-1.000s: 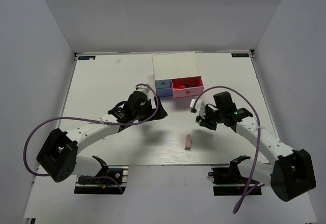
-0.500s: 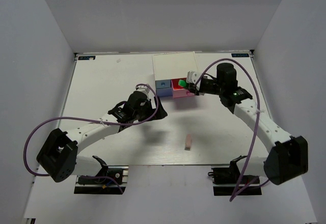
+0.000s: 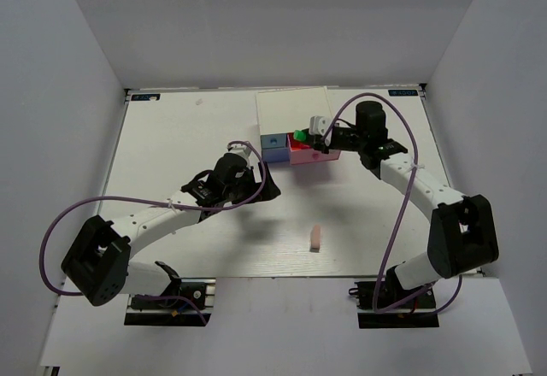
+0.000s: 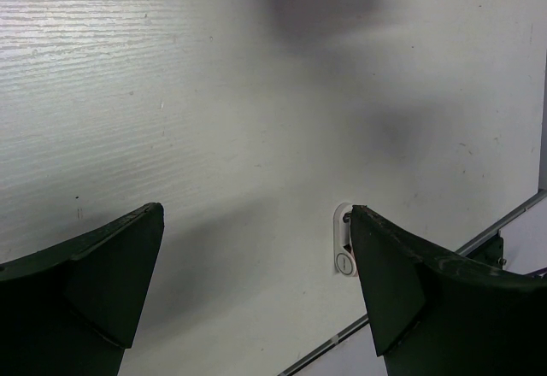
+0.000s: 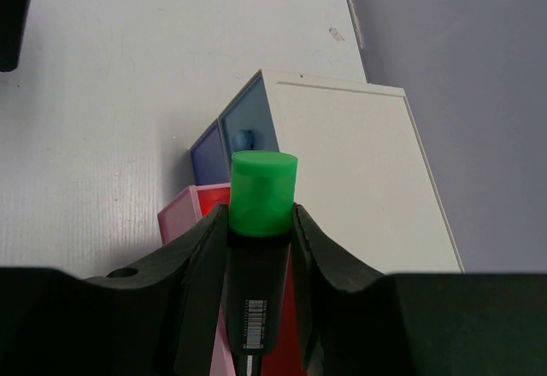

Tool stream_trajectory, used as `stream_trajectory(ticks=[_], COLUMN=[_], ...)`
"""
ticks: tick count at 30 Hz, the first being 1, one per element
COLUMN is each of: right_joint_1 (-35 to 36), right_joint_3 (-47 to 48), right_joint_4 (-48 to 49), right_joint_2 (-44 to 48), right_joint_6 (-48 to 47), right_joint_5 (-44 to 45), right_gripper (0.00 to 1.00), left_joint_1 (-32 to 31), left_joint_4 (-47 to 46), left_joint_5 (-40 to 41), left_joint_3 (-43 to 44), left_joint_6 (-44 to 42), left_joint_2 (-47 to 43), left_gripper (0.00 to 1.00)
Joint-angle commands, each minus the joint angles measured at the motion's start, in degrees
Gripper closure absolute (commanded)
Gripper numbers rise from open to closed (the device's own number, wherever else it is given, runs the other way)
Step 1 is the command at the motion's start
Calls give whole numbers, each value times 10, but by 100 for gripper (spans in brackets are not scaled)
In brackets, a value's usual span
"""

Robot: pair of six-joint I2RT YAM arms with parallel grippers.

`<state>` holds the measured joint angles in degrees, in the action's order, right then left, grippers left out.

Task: Sort the stationery into containers
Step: Pick up the pen from the center of the board, then place the pen in the storage box, then close the drawer at the center of the board.

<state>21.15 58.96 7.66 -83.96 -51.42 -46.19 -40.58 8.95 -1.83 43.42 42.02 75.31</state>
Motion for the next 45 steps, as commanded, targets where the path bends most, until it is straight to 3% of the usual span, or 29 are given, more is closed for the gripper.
stream_trajectory(ticks=[1,8,12,15,16,17,20,21,22,25,27,34,45], right_joint_1=[-8,-15,-23,-30,-33,-34,-43,-44,-44,-40,-39,-37,-7], right_joint_3=[30,30,27,27,31,41,97,120,144,188,200,223,155], right_joint_4=[23,21,29,21,-4,-27,-211,-326,-365,-507,-533,-552,-326], right_joint_2=[-7,-5,5,21,23,25,1,-6,-22,-59,-89,-136,-121], right_joint_6=[4,7,28,44,44,22,-75,-100,-177,-271,-277,-275,-116], right_joint_5=[-11,-1,-7,-28,-43,-71,-121,-131,-134,-111,-77,-8,102], right_gripper=[62,48,48,75,96,100,100,100,100,100,100,100,100], left_joint_1=[1,1,1,1,1,1,1,1,1,1,1,1,1], left_joint_4=[-6,-6,-6,-1,-1,-1,-1,-1,-1,-1,-1,-1,5], left_joint_5=[9,9,9,9,9,9,9,9,9,9,9,9,9], left_joint_3=[-3,3,3,3,3,3,3,3,3,3,3,3,14], left_joint_6=[1,1,1,1,1,1,1,1,1,-4,-4,-4,-4], left_joint_2=[-15,-10,-10,-10,-10,-10,-10,-10,-4,-4,-4,-4,7], left_gripper=[0,0,0,0,0,0,0,0,0,0,0,0,0])
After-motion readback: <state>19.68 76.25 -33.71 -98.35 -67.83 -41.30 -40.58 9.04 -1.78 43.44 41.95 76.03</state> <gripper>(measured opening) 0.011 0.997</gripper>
